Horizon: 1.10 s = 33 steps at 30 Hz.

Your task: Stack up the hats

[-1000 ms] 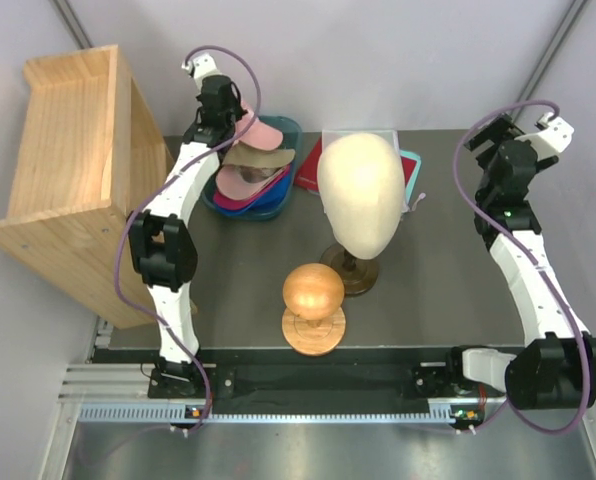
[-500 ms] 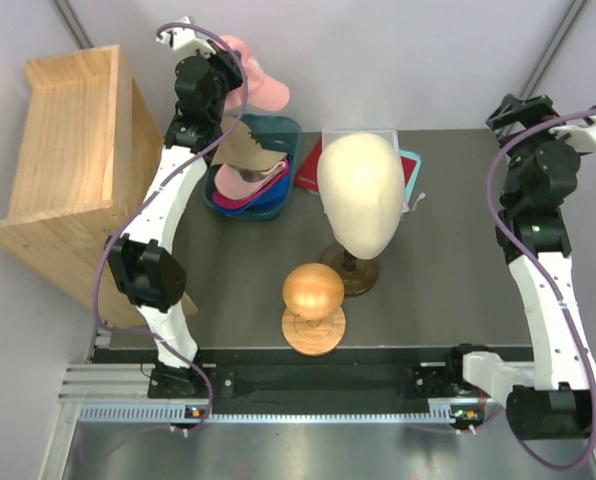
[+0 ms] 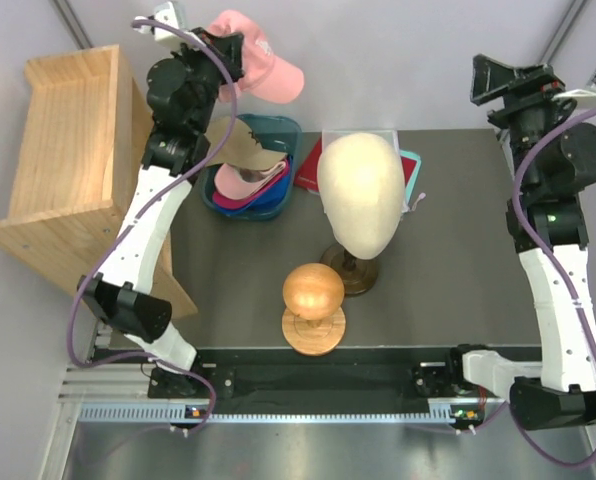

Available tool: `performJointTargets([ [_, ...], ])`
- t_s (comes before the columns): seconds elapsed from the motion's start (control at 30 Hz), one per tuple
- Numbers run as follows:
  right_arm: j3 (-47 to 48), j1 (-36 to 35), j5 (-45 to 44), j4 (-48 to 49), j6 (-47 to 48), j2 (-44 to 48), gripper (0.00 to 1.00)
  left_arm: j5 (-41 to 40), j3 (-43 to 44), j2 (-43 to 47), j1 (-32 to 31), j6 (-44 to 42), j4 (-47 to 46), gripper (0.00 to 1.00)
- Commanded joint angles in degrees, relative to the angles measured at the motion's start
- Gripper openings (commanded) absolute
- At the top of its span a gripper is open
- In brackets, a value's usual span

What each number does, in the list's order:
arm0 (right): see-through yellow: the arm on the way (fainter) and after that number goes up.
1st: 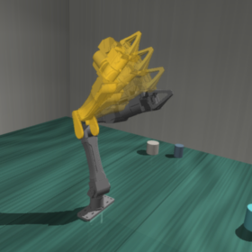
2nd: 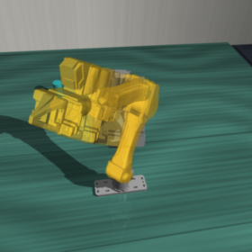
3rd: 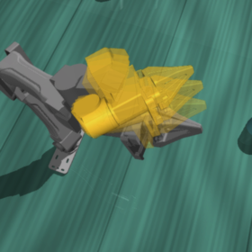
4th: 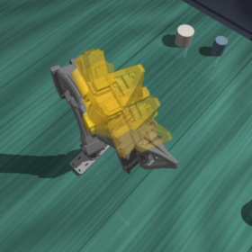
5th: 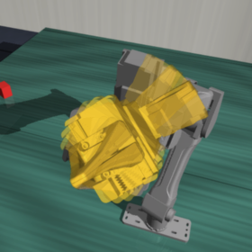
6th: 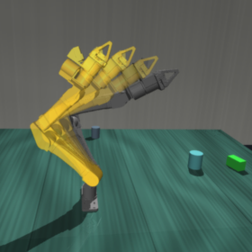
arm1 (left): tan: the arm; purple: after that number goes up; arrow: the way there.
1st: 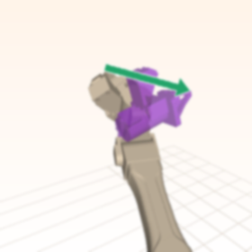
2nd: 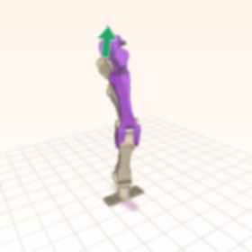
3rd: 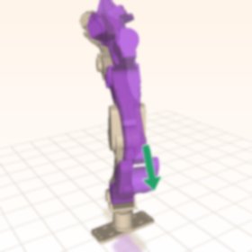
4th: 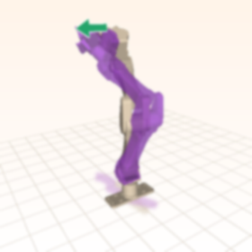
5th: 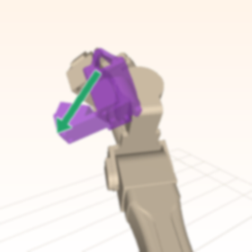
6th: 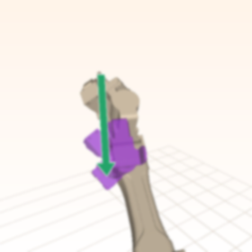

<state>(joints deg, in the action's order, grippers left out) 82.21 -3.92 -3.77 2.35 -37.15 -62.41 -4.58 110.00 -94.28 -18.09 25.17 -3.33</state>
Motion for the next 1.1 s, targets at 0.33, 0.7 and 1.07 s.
performJointTargets([
  [0.33,10.86,-18.56,9.83,5.82,-16.90,-6.32,0.87,11.80,0.83,10.34,-4.66,9.21,-13.63,0.00],
  [0.7,6.21,-19.02,11.33,1.71,-21.83,-2.72,0.86,9.42,6.54,5.69,-22.07,0.23,-17.67,0.00],
  [1.07,-1.79,-18.93,8.17,-0.33,-22.97,2.65,0.87,9.41,8.48,4.02,-25.07,-1.08,-18.82,0.00],
])
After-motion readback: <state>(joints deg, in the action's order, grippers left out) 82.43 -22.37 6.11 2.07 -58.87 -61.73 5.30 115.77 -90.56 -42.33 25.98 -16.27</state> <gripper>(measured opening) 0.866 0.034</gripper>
